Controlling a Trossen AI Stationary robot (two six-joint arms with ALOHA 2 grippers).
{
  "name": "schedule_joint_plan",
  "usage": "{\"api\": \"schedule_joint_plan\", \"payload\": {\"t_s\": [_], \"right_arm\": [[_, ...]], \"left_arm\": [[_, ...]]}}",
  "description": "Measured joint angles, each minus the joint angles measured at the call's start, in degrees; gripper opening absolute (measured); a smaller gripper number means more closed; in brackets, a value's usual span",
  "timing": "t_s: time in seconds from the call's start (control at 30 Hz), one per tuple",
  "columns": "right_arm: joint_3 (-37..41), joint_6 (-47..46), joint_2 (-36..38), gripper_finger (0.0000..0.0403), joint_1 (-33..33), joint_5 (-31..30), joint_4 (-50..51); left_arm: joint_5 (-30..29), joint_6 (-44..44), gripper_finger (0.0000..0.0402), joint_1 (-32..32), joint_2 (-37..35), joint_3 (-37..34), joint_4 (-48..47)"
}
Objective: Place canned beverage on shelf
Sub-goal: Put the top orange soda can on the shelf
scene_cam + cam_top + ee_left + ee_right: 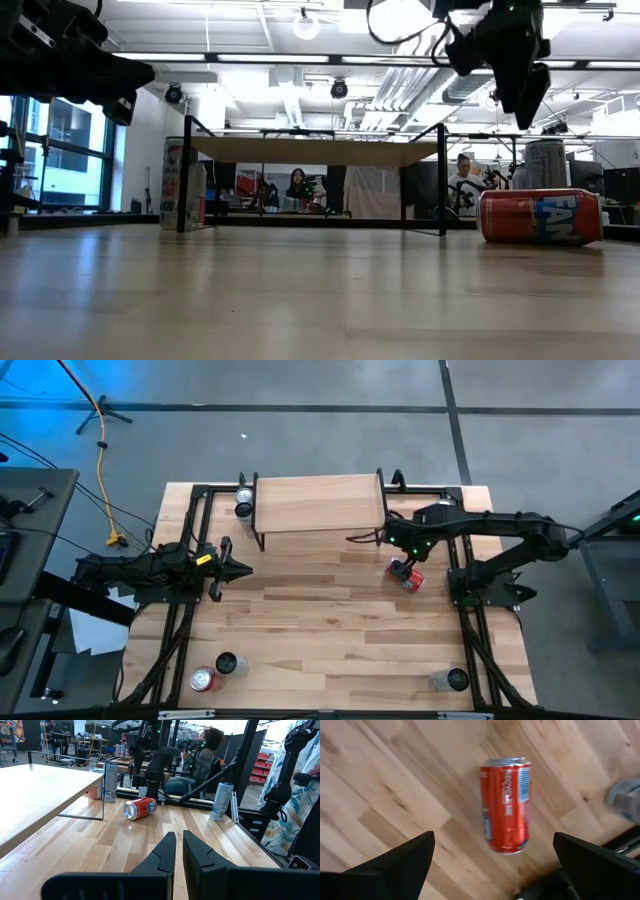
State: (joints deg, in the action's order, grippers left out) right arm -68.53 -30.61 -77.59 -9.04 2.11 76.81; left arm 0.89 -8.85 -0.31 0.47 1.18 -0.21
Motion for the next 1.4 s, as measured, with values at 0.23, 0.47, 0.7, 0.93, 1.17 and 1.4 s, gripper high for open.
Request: {"api": "schedule_joint_plan", "payload": {"t_s": [0.23,0.47,0.7,0.93,1.17,1.4], "right_arm": [[6.1,3.9,1.3,0.0393,-2.2,4.5,-2.3],[15.3,2.4,4.6,0.0393,-3.6,2.9,-5.2],[23.1,-0.3,4.6,0.0393,-3.3,4.5,-15.0],[27.9,-3.6,4.5,0.0393,-3.3,3.0,-20.0],[30.9,-5.4,4.4,0.0393,-3.3,3.7,-24.7],[30.9,-4.1,4.4,0.0361,-3.3,3.7,-24.8]], "left_arm": [[0.0,0.0,0.0003,0.0,0.0,0.0,0.0],[0.0,0.0,0.0003,0.0,0.0,0.0,0.0],[0.0,0.0,0.0003,0.0,0.0,0.0,0.0],[0.0,0.0,0.0003,0.0,0.0,0.0,0.0],[0.0,0.0,0.0003,0.0,0.0,0.0,0.0],[0.0,0.0,0.0003,0.0,0.0,0.0,0.0]]}}
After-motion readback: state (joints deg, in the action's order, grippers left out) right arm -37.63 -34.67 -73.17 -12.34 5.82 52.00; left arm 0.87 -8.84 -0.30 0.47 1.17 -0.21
